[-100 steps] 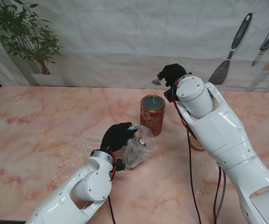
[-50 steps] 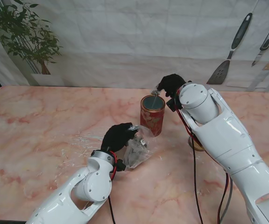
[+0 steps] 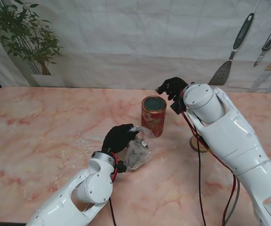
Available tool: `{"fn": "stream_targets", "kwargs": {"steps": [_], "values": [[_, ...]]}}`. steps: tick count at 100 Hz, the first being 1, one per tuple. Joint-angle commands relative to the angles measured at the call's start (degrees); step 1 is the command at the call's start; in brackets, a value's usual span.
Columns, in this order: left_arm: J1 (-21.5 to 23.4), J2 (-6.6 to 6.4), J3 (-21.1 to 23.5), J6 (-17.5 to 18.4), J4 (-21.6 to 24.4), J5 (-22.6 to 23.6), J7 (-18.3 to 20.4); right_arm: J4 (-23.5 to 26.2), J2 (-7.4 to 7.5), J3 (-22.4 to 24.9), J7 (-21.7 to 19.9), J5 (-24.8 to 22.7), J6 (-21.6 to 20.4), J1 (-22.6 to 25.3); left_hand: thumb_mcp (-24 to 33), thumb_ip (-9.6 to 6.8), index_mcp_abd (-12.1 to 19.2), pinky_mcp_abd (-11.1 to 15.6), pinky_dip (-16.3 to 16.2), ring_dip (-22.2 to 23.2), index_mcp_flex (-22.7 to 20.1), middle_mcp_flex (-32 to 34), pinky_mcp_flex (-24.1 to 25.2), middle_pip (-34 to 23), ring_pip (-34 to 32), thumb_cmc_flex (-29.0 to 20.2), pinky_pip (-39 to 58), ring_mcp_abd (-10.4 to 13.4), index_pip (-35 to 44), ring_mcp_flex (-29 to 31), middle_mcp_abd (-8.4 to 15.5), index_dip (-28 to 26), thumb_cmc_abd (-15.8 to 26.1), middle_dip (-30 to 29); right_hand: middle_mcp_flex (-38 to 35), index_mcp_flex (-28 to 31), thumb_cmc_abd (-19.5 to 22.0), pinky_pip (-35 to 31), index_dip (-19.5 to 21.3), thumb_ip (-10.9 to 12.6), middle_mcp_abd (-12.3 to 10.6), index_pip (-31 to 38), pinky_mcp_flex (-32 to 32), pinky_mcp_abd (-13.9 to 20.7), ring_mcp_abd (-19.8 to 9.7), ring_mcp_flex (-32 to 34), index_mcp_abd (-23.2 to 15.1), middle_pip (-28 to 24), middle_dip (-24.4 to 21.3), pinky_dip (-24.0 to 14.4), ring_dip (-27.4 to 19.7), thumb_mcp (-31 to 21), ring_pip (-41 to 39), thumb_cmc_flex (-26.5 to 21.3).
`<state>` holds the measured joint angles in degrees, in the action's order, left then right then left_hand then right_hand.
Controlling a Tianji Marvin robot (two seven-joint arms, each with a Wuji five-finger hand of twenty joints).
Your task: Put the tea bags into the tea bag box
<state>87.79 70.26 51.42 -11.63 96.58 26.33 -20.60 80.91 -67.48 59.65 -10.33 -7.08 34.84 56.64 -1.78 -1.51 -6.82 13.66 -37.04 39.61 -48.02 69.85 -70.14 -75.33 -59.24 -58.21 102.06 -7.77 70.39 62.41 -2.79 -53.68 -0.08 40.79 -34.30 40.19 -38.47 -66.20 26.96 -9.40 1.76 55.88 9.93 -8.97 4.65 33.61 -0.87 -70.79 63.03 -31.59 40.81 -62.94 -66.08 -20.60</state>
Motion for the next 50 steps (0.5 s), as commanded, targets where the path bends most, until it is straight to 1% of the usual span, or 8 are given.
{"fn": "stream_targets", "kwargs": {"steps": [1,4,6,8,10,16,30,50], "values": [[-0.2,0.21,-0.1,-0.1,0.3,-0.2,0.7,1.1,0.3,0.5,-0.8,-0.2,0.1,0.5,0.7,-0.11,-8.5,4.5,0.3,-0.1,-4.7,-0.3,5.7,5.1,-31.5,-3.4,17.9,-7.8,6.7,10.3,1.2,-2.5,1.4,-0.9,0.7,1.4,-0.1,0.4,0.8,1.3,-0.6,-0.6,-0.4,-0.3,-0.9,-0.2,-0.5,-0.1,-0.1,-0.2,0.3,0.7,-0.1,2.3],[-0.2,0.21,-0.1,-0.1,0.3,-0.2,0.6,1.5,0.37,0.8,-0.8,-0.3,0.1,0.7,0.8,-0.12,-8.5,4.5,0.3,-0.1,-4.7,-0.3,5.7,5.1,-31.5,-3.4,17.9,-7.8,6.7,10.3,1.2,-2.5,1.3,-0.9,0.6,1.5,0.3,0.4,0.4,0.5,-0.6,-0.6,-0.4,-0.2,-0.9,-0.1,-0.6,0.0,-0.1,-0.3,0.3,1.1,-0.1,1.9],[-0.2,0.21,-0.1,-0.1,0.3,-0.2,0.6,1.8,0.38,1.0,-0.7,-0.4,0.2,1.0,0.8,-0.12,-8.5,4.5,0.3,-0.1,-4.7,-0.3,5.7,5.1,-31.5,-3.4,17.9,-7.8,6.6,10.3,1.2,-2.5,1.4,-0.9,-0.1,1.5,0.4,0.3,-3.4,-1.7,-0.6,0.9,-0.2,-0.1,-0.7,0.4,-1.0,0.2,-0.3,-0.4,0.3,1.2,-0.2,0.8],[-0.2,0.21,0.0,-0.1,0.4,-0.2,0.6,2.0,0.4,1.2,-0.6,-0.5,0.2,1.2,0.7,-0.11,-8.5,4.5,0.3,-0.1,-4.7,-0.3,5.7,5.1,-31.5,-3.4,17.9,-7.8,6.6,10.3,1.2,-2.5,1.3,-0.9,-0.4,1.6,0.4,0.3,-3.8,-2.1,-0.6,1.1,-0.1,-0.1,-0.7,0.6,-1.2,0.2,-0.4,-0.4,0.3,1.2,-0.2,0.5],[-0.2,0.22,0.0,-0.1,0.4,-0.2,0.6,2.3,0.43,1.3,-0.5,-0.6,0.3,1.4,0.7,-0.12,-8.5,4.5,0.3,-0.1,-4.7,-0.3,5.7,5.1,-31.5,-3.4,17.9,-7.8,6.6,10.3,1.2,-2.5,1.3,-0.9,-1.1,1.6,0.3,0.1,-6.6,-3.6,-0.7,3.0,0.2,-0.1,-0.7,1.1,-1.7,0.2,-0.5,-0.5,0.3,0.9,-0.4,-0.6],[-0.3,0.2,-0.1,-0.2,0.4,-0.3,0.8,3.4,0.76,1.6,-0.8,-1.4,0.7,2.1,0.7,-0.11,-8.5,4.5,0.3,-0.1,-4.7,-0.3,5.7,5.1,-31.5,-3.3,17.9,-7.8,6.6,10.3,1.2,-2.5,1.4,-0.9,-1.4,1.2,0.5,-0.1,-8.2,-4.7,-0.9,4.0,0.4,-0.2,-0.8,1.4,-2.1,0.2,-0.6,-0.5,0.3,0.2,-0.6,-1.6],[-0.5,0.23,-0.1,-0.5,0.4,-0.3,0.9,6.5,1.94,2.6,-2.5,-4.2,0.5,4.2,0.8,-0.13,-8.5,4.5,0.3,-0.1,-4.8,-0.3,5.7,5.1,-31.5,-3.4,17.9,-7.8,6.7,10.3,1.2,-2.5,1.4,-0.9,-2.3,1.2,1.1,-0.4,-10.3,-5.5,-1.1,5.6,1.3,-0.1,-0.9,2.4,-2.9,0.2,-0.9,-0.3,0.2,-0.1,-0.8,-2.9],[-0.8,0.31,-0.2,-1.2,0.5,-0.3,0.9,11.6,3.0,6.7,-4.4,-2.9,-3.4,9.7,0.8,-0.14,-8.5,4.5,0.3,-0.1,-4.7,-0.3,5.7,5.0,-31.5,-3.3,17.9,-7.8,6.7,10.3,1.2,-2.5,1.4,-0.8,-3.8,2.1,2.4,-1.2,-12.5,-6.1,-0.8,6.5,1.8,-0.2,-0.8,3.5,-2.5,-0.3,-1.0,-0.5,0.4,1.1,-1.7,-4.0]]}}
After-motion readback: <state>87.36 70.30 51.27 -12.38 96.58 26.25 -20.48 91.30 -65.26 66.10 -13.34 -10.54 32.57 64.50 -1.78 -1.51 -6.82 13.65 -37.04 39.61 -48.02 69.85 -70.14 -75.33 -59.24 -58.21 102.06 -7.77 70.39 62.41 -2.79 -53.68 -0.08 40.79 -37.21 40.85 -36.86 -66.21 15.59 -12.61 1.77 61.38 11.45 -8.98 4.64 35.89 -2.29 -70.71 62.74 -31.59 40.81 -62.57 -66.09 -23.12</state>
